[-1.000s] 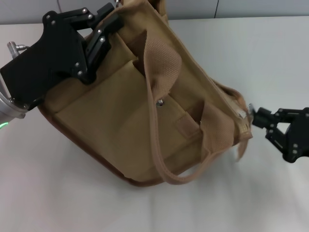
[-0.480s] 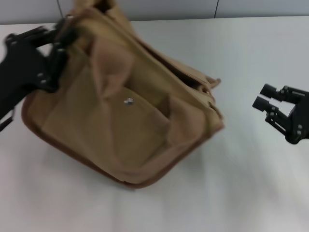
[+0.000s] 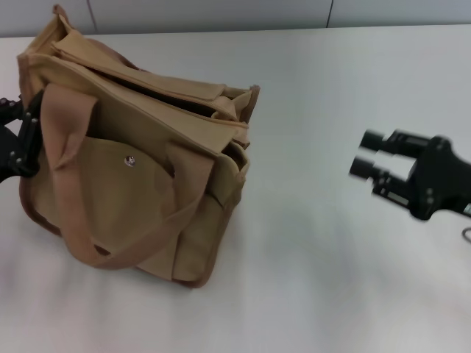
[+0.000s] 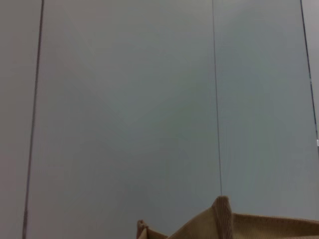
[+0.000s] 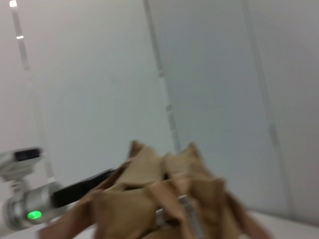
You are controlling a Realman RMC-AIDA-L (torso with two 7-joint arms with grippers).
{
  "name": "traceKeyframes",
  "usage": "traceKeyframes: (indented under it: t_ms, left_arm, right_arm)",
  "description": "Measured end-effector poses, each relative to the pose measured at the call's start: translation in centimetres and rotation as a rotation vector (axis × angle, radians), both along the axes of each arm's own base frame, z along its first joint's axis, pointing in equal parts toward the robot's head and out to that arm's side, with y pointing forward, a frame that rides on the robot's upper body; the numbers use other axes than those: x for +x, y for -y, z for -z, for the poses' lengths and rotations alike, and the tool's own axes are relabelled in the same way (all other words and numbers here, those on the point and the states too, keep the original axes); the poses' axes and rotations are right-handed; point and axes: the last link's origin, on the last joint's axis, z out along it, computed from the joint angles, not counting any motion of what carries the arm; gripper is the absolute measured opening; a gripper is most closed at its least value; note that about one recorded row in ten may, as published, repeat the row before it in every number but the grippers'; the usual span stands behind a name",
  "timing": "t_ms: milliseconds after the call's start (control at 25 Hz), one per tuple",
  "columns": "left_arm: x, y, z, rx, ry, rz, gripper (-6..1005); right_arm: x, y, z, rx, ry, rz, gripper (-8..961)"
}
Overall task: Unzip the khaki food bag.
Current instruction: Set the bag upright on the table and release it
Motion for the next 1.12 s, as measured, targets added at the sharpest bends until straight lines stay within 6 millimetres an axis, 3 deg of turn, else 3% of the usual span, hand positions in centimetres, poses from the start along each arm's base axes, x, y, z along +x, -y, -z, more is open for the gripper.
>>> traceKeyframes:
  t_ms: [240, 360, 600, 760, 840, 960, 1120]
  left_arm:
    - [-0.1, 0.1, 0.1, 0.000, -0.001, -0.004, 86]
    - [-0.1, 0.1, 0.1, 0.000, -0.001, -0.004, 85]
    - [0.3, -0.4, 0.1, -0.002, -0.002, 0.007, 85]
    - [0.4, -0.9, 0.3, -0.001, -0.008, 0.005, 85]
    - [0.6, -1.1, 0.4, 0.005, -0.018, 0.008, 85]
    - [0.9, -1.4, 0.7, 0.015, -0.036, 0.022, 85]
    - [1.2, -1.8, 0.9, 0.011, -0.042, 0.031, 85]
  right_arm:
    - [-1.4, 1.9, 2.6, -0.109, -0.086, -0.030, 445]
    - [-2.1, 3.2, 4.8, -0.051, -0.163, -0.033, 442]
    - [-4.5, 4.9, 9.7, 0.050, -0.151, -0.057, 450]
    - [-5.2, 5.8, 11.2, 0.089, -0.123, -0.044, 455]
    - [-5.4, 6.3, 11.9, 0.155, -0.106, -0.009, 659]
    - [-5.8, 6.6, 12.8, 0.230, -0.082, 0.062, 671]
    - [-6.9, 6.4, 14.0, 0.201, -0.061, 0.064, 688]
